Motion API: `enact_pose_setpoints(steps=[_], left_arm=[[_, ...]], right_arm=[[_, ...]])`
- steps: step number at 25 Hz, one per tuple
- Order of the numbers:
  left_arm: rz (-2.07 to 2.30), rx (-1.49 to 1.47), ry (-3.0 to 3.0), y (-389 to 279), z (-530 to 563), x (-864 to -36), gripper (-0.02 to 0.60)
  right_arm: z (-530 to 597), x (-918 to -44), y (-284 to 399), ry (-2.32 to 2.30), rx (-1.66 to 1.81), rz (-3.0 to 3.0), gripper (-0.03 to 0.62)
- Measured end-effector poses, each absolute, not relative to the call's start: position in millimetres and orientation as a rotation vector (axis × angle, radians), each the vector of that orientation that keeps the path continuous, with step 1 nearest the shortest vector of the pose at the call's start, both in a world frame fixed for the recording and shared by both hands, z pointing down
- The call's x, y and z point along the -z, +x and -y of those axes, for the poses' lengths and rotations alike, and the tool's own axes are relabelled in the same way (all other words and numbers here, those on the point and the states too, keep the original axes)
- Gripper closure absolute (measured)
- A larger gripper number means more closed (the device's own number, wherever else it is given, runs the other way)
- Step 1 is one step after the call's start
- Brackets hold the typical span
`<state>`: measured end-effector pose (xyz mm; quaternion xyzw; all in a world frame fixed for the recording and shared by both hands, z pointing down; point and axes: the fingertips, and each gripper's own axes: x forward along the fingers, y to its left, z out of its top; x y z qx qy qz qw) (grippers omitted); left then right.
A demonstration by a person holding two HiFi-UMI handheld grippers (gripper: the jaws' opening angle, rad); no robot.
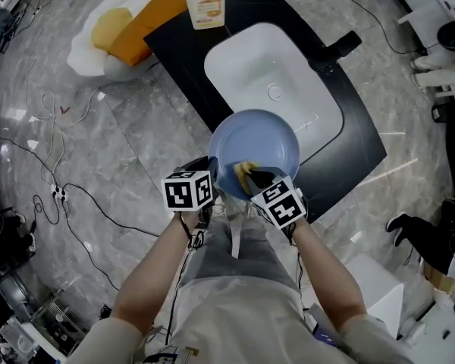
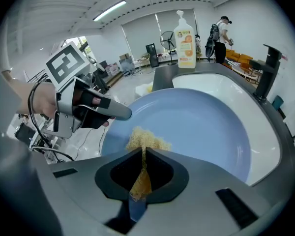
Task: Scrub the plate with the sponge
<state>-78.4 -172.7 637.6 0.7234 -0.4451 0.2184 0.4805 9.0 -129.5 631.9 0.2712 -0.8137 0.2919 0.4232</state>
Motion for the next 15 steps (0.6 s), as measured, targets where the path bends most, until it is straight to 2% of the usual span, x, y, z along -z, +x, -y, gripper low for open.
enact_pose_setpoints(steps=[4,15], left_arm=[[1.109,-0.467,1.716,-78.6,174.9,-637.0,0.535],[1.098,-0.552,1.777,-80.5,177.1,-636.9,0.537]], right_arm=[[133.4,-635.4,0.1,0.636,-0.72,2.055,0.548],[194.6,-638.6,-26.4,0.636,-0.672,2.111,0.549]])
